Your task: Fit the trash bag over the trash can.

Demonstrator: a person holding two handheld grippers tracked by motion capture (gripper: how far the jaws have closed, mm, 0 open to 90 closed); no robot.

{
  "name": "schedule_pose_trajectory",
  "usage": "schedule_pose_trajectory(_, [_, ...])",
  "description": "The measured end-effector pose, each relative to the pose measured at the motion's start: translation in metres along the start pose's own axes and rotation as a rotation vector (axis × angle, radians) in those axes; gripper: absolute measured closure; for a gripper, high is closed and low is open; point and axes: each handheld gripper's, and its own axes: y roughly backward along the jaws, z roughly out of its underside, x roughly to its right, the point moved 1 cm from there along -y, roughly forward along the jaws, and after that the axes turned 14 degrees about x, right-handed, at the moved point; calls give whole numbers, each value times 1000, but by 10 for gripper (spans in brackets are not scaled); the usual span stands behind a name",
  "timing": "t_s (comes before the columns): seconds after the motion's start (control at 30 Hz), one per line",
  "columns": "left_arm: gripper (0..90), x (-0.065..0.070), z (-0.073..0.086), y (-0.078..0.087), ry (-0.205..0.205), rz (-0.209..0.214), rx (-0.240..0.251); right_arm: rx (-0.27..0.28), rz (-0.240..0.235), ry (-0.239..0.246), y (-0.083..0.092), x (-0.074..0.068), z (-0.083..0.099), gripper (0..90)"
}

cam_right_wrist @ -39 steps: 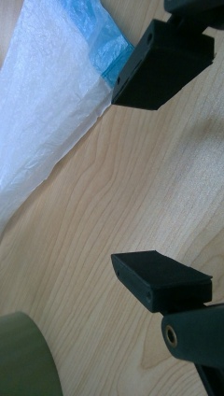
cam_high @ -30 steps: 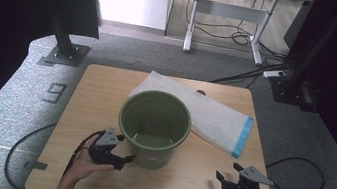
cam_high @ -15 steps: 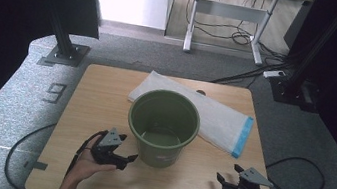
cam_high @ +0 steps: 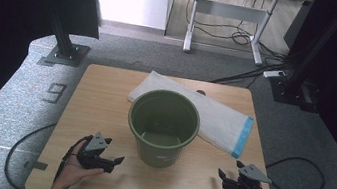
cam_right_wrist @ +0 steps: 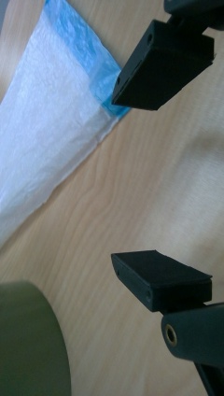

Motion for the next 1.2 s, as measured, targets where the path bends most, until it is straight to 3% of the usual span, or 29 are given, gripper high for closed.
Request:
schedule_pose_trajectory(0.13, [165,-4,11,1,4,-23,-35,-34,33,-4,-20,2,-11,206])
schedule_pose_trajectory(0.23, [165,-8,14,5,21,-41,-27,-47,44,-10,-41,7,-21,216])
schedule_pose_trajectory(0.3, [169,-11,17,8,40,-59,-11,-66,46,15,-59,9,-26,219])
schedule_pose_trajectory(0.53, [175,-13,22,8,66,-87,-12,-119,13,78,-107,9,-35,302])
schedule_pose_trajectory(0.67, [176,-13,26,8,67,-96,-30,-156,-8,111,-130,6,-37,410])
schedule_pose_trajectory(0.73, [177,-14,27,9,80,-104,-26,-175,-39,103,-139,7,-36,464])
schedule_pose_trajectory(0.8, [178,-15,28,9,90,-106,-23,-193,-37,119,-145,6,-35,515])
schedule_pose_trajectory(0.9, [179,-16,29,9,117,-99,-14,-190,-44,74,-148,7,-35,689])
schedule_pose_trajectory(1.03, [187,-16,32,9,110,-113,-28,-198,-71,52,-147,8,-34,880])
schedule_pose_trajectory(1.13, [187,-17,33,13,113,-123,-28,-188,-60,28,-140,12,-34,887])
schedule_pose_trajectory(1.2, [187,-19,34,17,140,-119,-7,-190,-65,9,-129,12,-32,887])
